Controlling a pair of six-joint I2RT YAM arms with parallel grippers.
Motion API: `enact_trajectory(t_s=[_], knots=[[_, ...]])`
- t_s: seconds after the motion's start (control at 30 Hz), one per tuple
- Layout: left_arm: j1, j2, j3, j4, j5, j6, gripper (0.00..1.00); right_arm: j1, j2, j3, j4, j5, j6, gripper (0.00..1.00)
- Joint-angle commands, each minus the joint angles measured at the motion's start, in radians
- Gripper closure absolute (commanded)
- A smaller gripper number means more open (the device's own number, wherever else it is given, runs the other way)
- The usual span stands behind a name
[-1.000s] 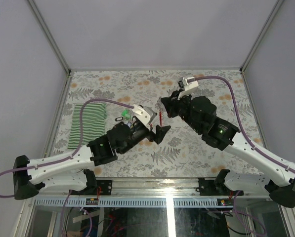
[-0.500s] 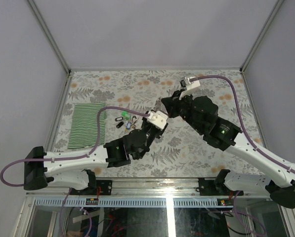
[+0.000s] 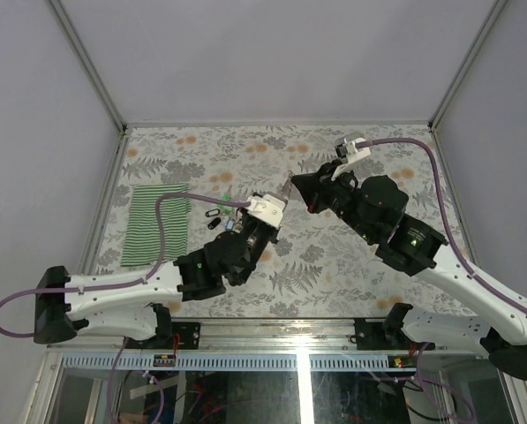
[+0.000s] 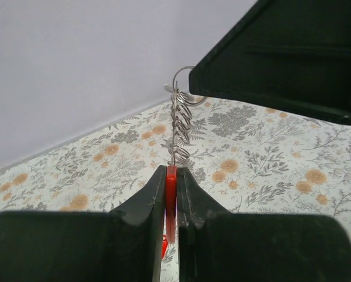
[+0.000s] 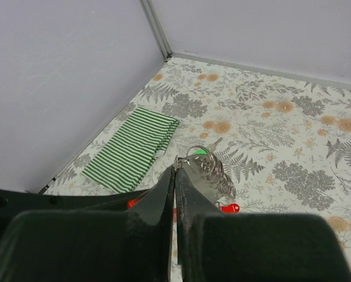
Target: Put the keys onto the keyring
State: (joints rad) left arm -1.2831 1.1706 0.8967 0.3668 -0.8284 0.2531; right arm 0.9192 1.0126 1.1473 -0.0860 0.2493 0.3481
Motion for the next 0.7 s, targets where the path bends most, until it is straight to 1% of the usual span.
enact_trajectory(t_s=[0.0, 0.17, 0.37, 0.53, 0.67], knots=[[-0.004, -0.078, -0.019, 0.014, 0.040, -0.001, 0.96, 0.007, -0.052, 0.032, 0.010, -0.050, -0.020, 1.00], [-0.004, -0.142, -0.025, -0.040, 0.110, -0.003, 0.98, 0.006, -0.072, 0.042, -0.026, -0.072, -0.027, 1.00], [-0.004, -0.165, 0.005, -0.117, 0.169, 0.013, 1.00, 0.006, -0.067, 0.098, -0.104, -0.109, -0.041, 1.00], [-0.005, -0.174, 0.028, -0.165, 0.231, 0.038, 1.00, 0.007, -0.041, 0.180, -0.216, -0.133, -0.063, 1.00], [-0.004, -0.181, 0.034, -0.196, 0.261, 0.067, 1.00, 0.007, -0.005, 0.266, -0.346, -0.137, -0.093, 1.00]])
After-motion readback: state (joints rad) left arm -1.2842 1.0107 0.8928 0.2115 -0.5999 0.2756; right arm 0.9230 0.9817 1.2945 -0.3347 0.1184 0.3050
